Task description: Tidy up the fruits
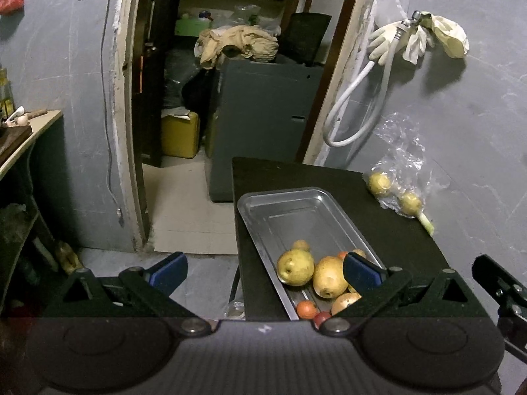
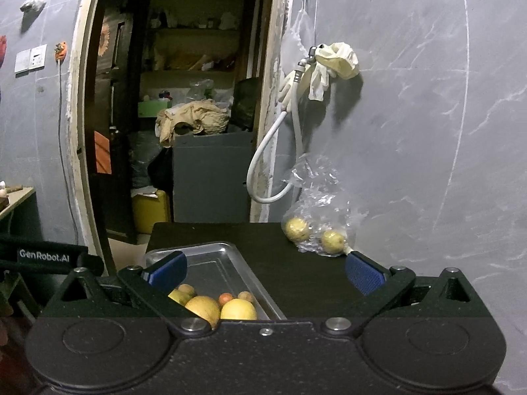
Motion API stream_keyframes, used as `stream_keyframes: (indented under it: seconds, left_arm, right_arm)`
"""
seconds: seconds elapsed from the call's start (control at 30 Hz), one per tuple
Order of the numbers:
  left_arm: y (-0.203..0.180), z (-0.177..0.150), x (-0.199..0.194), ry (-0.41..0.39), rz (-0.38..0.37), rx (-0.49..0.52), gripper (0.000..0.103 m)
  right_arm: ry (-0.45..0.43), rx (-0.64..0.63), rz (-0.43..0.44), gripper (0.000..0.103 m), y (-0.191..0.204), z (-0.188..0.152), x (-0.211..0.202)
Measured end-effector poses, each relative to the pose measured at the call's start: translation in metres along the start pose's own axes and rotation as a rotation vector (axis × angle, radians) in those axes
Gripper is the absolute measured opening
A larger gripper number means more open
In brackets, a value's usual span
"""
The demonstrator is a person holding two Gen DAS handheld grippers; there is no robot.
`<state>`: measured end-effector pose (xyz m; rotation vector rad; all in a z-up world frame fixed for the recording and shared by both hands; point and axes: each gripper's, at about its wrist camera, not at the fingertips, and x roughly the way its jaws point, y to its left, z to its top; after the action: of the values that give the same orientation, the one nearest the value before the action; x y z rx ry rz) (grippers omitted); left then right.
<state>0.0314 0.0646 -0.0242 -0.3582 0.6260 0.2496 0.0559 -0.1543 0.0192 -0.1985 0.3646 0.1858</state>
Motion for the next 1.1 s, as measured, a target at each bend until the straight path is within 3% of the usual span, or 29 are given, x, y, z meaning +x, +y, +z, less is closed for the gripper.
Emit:
stream_keyframes:
  seconds: [0.57,1.1]
  left_arm:
    - [0.002,-0.025,-0.014,-0.014,0.009,-0.006,0.102]
    - [-0.01,-0.054,-0.043,-0.039,0.041,0.0,0.102]
  right_arm:
    - [0.01,-0.021,-0.001,0.102,-0.008,-0.015,-0.015]
    - [0.002,-0.015,0.08,0.102,-0.024,-0.031,-0.028]
